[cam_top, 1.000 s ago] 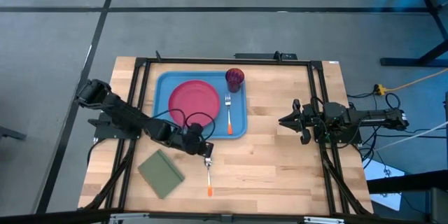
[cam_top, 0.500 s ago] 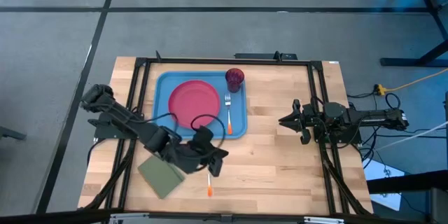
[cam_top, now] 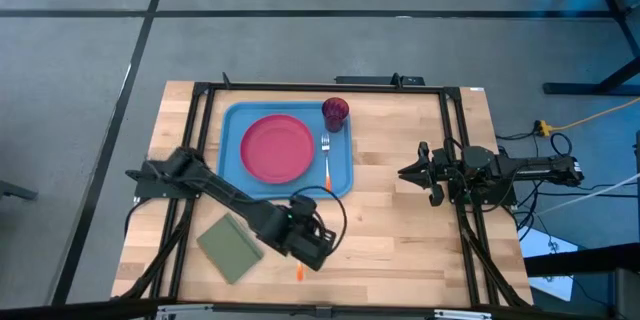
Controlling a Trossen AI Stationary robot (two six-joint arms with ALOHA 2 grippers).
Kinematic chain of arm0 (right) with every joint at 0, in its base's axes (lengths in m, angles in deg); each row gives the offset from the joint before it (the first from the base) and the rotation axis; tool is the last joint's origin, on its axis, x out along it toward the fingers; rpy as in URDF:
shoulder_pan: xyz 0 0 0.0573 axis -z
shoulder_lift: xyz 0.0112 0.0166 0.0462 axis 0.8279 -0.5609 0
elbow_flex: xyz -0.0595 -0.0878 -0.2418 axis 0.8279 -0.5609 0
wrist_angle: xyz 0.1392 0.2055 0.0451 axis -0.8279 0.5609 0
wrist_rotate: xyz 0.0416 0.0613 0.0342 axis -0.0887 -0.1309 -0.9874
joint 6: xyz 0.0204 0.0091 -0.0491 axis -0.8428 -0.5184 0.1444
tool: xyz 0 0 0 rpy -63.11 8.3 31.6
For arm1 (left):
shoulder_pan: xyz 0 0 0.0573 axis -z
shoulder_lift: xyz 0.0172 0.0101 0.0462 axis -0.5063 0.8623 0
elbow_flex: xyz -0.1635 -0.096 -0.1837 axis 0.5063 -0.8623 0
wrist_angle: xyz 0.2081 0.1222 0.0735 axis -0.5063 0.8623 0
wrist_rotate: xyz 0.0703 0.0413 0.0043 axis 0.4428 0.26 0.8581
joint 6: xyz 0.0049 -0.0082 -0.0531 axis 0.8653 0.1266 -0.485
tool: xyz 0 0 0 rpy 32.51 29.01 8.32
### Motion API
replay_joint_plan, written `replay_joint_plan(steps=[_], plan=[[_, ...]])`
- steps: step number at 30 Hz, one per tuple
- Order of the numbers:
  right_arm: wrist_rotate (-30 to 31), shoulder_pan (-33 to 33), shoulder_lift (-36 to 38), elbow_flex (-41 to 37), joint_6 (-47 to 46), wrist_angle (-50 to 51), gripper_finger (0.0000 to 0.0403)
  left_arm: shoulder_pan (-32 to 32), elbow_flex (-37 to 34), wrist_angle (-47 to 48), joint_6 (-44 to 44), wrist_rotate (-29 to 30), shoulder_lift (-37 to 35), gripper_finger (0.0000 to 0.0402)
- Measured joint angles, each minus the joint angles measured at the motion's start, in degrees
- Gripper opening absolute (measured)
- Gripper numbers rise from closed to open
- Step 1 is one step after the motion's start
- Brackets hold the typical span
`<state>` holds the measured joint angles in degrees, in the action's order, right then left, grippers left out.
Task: Pick and place plate/cup/fork/spoon on tray
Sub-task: Put the orange spoon into the blue tray beside the pink plate
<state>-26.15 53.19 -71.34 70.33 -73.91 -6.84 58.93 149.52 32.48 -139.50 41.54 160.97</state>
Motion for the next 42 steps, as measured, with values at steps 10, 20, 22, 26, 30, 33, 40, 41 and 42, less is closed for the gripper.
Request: replay_joint_plan(steps=[10, 20, 22, 26, 30, 33, 40, 41, 42], plan=[[0.0, 0.0, 0.01, 0.0, -0.02, 0.02, 0.0065, -0.08, 0.02, -0.68, -6.04, -0.52, 7.7, 0.0], [0.0, 0.01, 0.01, 0.0, -0.02, 0.02, 0.0065, -0.44, 0.02, 0.25, -5.6, -0.18, 10.41, 0.0], [0.0, 0.01, 0.0, 0.0, -0.01, 0.02, 0.0065, -0.44, 0.02, 0.31, -5.63, 0.25, 10.39, 0.0], [0.0, 0.0, 0.0, 0.0, 0.0, 0.02, 0.0065, -0.15, 0.02, 0.32, -5.58, 2.12, 10.39, 0.0003], [0.0, 0.02, 0.01, 0.0, -0.01, 0.02, 0.0065, 0.15, 0.02, -0.24, -5.57, 3.57, 10.39, 0.0013], [0.0, 0.0, 0.0, 0.0, -0.02, 0.02, 0.0065, 0.33, 0.02, -0.31, -5.59, 3.58, 10.39, 0.002], [0.0, 0.01, 0.01, 0.0, -0.01, 0.02, 0.0065, 0.7, 0.02, -1.31, -8.73, 1.49, 10.39, 0.0023], [0.0, 0.0, 0.01, 0.0, -0.01, 0.02, 0.0065, 0.82, 0.02, -1.3, -9.02, 1.22, 10.39, 0.0021], [0.0, 0.0, 0.0, 0.0, -0.02, 0.02, 0.0065, 1.0, 0.02, -1.3, -9.19, 0.89, 10.39, 0.002]])
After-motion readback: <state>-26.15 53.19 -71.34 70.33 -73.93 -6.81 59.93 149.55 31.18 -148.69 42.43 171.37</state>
